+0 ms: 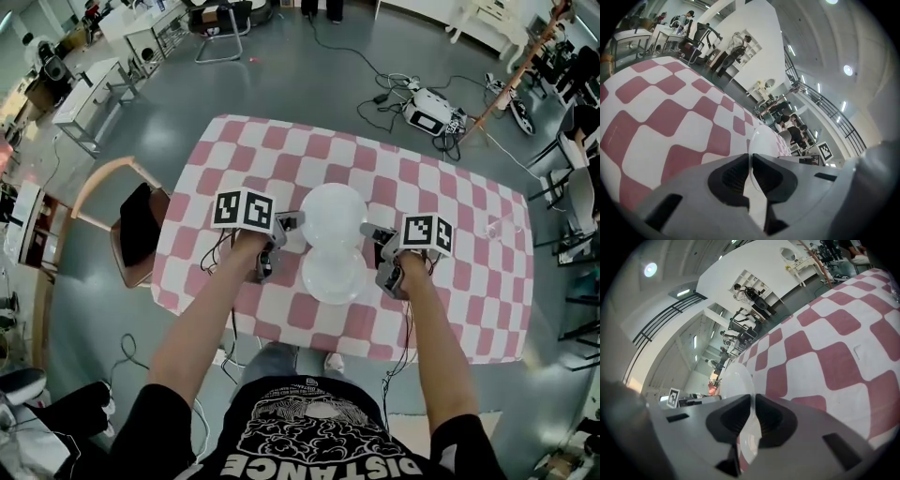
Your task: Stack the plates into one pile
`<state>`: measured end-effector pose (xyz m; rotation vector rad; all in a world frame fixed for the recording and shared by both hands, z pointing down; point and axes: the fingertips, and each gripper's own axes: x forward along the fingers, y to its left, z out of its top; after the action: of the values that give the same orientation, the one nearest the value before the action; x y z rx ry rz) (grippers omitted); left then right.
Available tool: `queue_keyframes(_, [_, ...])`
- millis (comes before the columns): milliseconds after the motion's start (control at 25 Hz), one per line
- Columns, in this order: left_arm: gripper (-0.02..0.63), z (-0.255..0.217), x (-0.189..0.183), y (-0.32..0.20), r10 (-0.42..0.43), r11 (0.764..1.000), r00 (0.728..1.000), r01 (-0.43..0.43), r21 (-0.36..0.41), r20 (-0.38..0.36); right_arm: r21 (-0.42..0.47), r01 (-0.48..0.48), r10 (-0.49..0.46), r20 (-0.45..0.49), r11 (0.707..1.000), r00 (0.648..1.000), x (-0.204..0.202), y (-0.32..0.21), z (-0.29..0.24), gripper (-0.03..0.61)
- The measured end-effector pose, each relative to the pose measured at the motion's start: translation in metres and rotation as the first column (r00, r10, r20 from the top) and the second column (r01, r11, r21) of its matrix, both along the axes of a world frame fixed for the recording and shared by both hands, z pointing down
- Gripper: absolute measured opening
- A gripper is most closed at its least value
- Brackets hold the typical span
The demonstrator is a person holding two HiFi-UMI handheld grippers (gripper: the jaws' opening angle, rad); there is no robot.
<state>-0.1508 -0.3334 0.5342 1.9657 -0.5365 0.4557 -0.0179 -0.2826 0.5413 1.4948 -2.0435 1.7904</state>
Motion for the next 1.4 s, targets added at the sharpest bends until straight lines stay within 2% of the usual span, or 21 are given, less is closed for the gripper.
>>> queue_keyframes(400, [0.032,0.003,-0.01,0.047,-0.086,0.996,0.996,0.086,0.003,0.01,0.004,0.084,-0.084,0.0,0.996,0.996,-0.005,0.034,0.004,0.038])
queue_keyframes(1400, [0.037,0.049,-0.023,0.114,-0.172,0.982,0.983,0.176,-0.068,0.06,-0.054,0.182,-0.183,-0.007,0.982,0.983,-0.015,0.088,0.038,0.035])
